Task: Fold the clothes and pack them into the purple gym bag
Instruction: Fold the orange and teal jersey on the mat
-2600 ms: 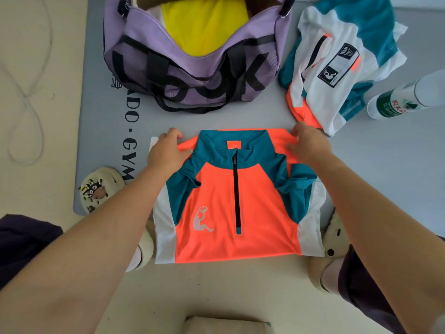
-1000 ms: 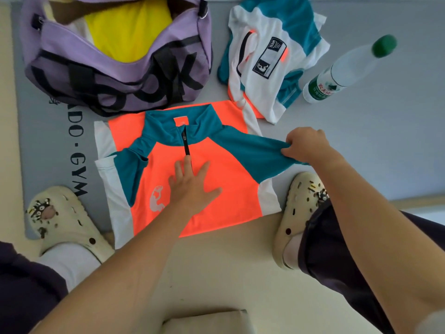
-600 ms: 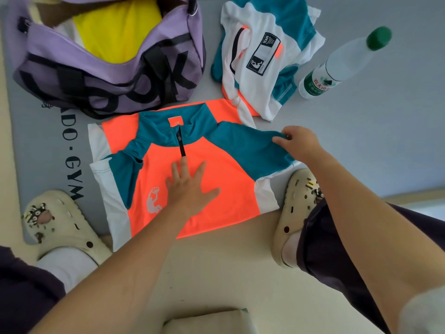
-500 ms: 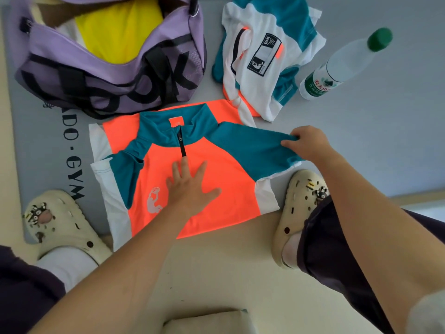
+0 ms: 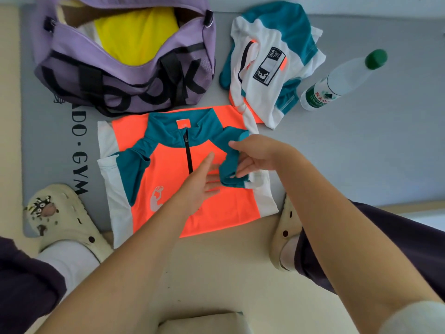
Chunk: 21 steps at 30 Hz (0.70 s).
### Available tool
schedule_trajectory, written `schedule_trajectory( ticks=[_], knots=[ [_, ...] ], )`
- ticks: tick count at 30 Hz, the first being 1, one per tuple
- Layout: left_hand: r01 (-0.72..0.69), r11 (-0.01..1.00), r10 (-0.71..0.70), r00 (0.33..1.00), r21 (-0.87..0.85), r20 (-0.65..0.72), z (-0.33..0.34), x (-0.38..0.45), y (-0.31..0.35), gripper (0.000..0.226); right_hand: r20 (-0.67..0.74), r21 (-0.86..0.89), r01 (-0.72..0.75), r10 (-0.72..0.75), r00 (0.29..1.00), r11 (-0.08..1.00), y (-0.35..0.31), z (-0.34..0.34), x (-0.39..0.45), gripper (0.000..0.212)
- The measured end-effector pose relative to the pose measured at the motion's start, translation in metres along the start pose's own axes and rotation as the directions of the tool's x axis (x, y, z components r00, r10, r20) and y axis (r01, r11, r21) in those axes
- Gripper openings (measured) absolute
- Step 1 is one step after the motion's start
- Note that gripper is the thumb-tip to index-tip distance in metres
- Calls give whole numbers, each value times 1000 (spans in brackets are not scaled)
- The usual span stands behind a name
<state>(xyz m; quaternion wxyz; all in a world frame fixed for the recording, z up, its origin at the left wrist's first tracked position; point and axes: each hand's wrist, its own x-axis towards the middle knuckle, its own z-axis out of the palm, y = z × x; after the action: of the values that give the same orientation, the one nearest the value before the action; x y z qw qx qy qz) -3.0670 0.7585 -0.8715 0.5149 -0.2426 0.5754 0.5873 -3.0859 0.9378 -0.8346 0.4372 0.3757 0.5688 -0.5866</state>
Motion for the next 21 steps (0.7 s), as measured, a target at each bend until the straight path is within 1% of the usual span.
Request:
schedule_trajectory(
  ticks=[1,2,3,5,6,8,10,11,14,17,18,19,21],
  knots=[
    [30,998,-29,999,-51,32,-1,2,-2,49,4,28,15,-15,1000,1000,-1,1,3,44],
    [45,998,-43,998,-49,40,-2,4,-6,50,-31,-7,22,-22,999,1000,-2,1,6,48],
    [53,998,-53,998,-17,21,-4,6,-9,47,-96,-80,25,-33,995,997,-2,0,10,49],
    [72,996,-69,996,43,-61,-6,13,-12,29,-241,-256,32,-95,966,966,-2,-7,20,38],
    [87,995,-82,993,50,-90,-6,17,-13,23,-303,-337,46,-155,940,940,-1,-10,25,30],
    [110,993,-105,987,33,-122,-7,23,-12,28,-384,-480,129,-340,858,868,2,-15,35,23],
    [115,993,-114,982,-7,-150,-8,28,-12,32,-368,-586,230,-509,778,777,4,-17,42,19],
    [115,993,-116,979,-14,-166,-8,30,-13,30,-337,-626,255,-551,764,737,4,-17,45,20],
    [111,994,-112,974,-15,-199,-5,35,-13,15,-245,-717,241,-560,792,654,4,-19,59,26],
    [68,998,-69,983,-11,-171,-9,35,-12,9,-203,-845,137,-547,812,517,3,-23,70,29],
    [58,997,-50,988,51,-144,-15,32,-11,8,-213,-872,94,-544,811,481,2,-25,73,28],
    [53,987,-36,993,151,-110,-23,29,-11,11,-231,-888,57,-550,802,457,2,-27,74,27],
    [47,943,-23,997,328,-77,-41,24,-13,21,-278,-886,37,-594,755,462,2,-28,73,25]
  ],
)
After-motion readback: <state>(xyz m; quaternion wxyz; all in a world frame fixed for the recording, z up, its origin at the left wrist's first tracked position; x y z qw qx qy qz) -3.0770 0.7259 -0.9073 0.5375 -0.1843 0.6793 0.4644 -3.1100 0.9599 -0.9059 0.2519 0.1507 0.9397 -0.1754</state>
